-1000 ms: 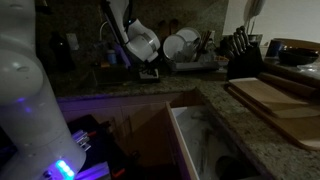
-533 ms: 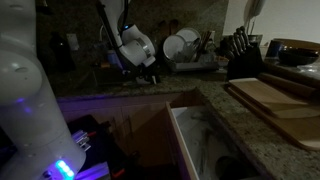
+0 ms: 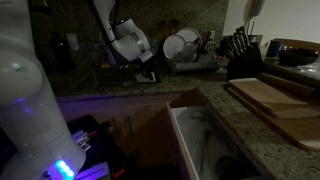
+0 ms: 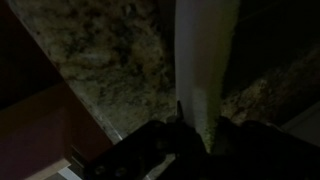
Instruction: Take the kitchen sponge out of the drawer and put it on the side of the sink
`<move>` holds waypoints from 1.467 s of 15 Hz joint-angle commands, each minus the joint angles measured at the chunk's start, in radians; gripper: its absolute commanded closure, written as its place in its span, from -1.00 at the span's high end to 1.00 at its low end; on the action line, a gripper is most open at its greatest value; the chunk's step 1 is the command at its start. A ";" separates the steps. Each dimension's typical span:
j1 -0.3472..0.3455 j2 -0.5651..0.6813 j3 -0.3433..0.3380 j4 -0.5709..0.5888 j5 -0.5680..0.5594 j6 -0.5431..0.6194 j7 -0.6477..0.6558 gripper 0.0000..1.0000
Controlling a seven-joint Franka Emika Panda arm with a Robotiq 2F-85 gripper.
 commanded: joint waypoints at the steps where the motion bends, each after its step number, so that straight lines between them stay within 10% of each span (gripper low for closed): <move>1: -0.014 -0.015 0.025 -0.050 0.076 0.004 -0.025 -0.93; 12: -0.098 0.095 0.122 -0.134 0.245 0.212 -0.062 -0.93; 13: -0.018 0.085 0.068 -0.179 0.394 0.246 -0.176 -0.93; 16: -0.229 0.069 0.320 -0.221 0.285 0.191 -0.049 -0.93; 22: -0.325 -0.196 0.582 -0.254 0.548 -0.159 -0.081 -0.93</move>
